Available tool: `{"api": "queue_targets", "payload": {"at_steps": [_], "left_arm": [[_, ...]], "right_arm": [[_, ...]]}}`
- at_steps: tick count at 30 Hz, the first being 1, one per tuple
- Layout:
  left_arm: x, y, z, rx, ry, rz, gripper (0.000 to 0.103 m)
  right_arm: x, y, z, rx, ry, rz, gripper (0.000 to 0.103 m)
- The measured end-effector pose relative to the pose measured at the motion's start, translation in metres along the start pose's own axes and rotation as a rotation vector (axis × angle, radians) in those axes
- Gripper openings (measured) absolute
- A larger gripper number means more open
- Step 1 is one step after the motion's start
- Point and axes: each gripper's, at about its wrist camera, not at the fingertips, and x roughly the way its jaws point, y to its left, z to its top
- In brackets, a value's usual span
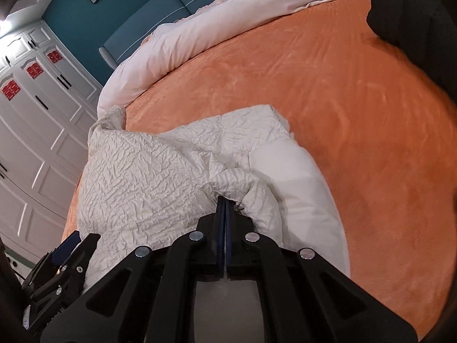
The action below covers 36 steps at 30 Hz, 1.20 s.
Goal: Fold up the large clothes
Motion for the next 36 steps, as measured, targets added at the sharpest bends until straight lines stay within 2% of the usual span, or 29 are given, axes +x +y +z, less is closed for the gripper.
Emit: {"api": "queue_targets", "payload": {"at_steps": [18, 21, 23, 26, 29, 32, 35, 36], "left_arm": [[0.018, -0.010, -0.014, 0.042, -0.063, 0.053, 0.068], [0.010, -0.003, -0.009, 0.028, -0.044, 0.029, 0.070], [-0.010, 0.011, -0.003, -0.003, -0.021, -0.007, 0.071], [-0.053, 0.034, -0.006, -0.050, -0.041, -0.040, 0.070], [-0.083, 0.045, -0.022, -0.064, -0.030, -0.074, 0.070], [-0.087, 0.046, -0.046, -0.050, 0.026, -0.088, 0.070], [-0.073, 0.044, -0.073, -0.022, 0.087, -0.058, 0.073], [-0.070, 0.044, -0.079, -0.017, 0.082, -0.047, 0.076]], "right_arm": [[0.013, 0.003, -0.015, -0.008, -0.032, -0.020, 0.000], [-0.008, 0.011, -0.005, -0.026, -0.009, -0.044, 0.000], [-0.046, 0.023, -0.006, -0.043, -0.024, -0.015, 0.005], [-0.100, 0.043, -0.028, -0.134, -0.020, 0.028, 0.005], [-0.127, 0.056, -0.067, -0.193, 0.046, 0.050, 0.005], [-0.119, 0.057, -0.109, -0.219, 0.137, 0.002, 0.005], [-0.100, 0.050, -0.140, -0.224, 0.197, -0.072, 0.000], [-0.093, 0.047, -0.146, -0.212, 0.223, -0.085, 0.000]]}}
